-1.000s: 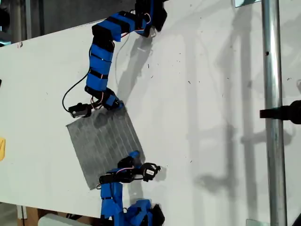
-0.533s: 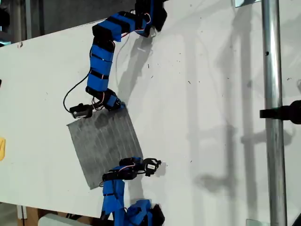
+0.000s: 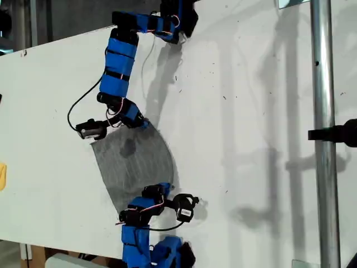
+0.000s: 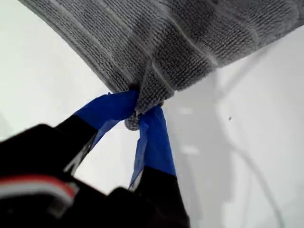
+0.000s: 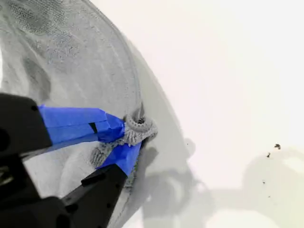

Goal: Grasp corners of a towel and fold twice.

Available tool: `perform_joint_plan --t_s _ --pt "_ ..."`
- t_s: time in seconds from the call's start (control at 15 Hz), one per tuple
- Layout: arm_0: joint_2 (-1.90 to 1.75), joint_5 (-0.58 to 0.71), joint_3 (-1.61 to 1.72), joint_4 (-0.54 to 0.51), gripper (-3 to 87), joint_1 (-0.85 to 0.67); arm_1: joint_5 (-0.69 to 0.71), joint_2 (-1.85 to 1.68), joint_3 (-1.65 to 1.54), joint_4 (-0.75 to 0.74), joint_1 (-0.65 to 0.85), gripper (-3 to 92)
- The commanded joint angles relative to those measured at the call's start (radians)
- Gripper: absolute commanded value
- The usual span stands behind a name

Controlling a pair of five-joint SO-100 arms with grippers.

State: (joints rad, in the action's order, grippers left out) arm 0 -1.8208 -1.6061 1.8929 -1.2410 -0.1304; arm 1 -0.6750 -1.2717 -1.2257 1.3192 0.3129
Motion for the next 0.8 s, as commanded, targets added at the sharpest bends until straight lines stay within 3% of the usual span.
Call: perform_joint_plan --t_s 0.0,0.13,0.27,0.47,0.73 --pt "-0.021 -0.107 -0.255 -0.169 -2.9 0.172 -0.060 -0.298 -0.051 0.121 -0.106 -0.3" --pt "-0.002 -0.213 -0.396 -0.264 -2.9 0.279 -0.123 -0.414 -0.058 0.210 -0.186 -0.3" --pt "0.000 -0.229 -0.394 -0.336 -2.9 0.255 -0.129 -0.403 -0.067 0.173 -0.163 -0.3" --pt "-0.021 -0.074 -0.319 -0.382 -2.9 0.049 -0.043 -0.215 -0.060 -0.015 -0.014 -0.3" --pt "-0.040 0.249 -0.213 -0.385 -2.8 -0.348 0.127 0.025 0.069 -0.222 0.212 -0.3"
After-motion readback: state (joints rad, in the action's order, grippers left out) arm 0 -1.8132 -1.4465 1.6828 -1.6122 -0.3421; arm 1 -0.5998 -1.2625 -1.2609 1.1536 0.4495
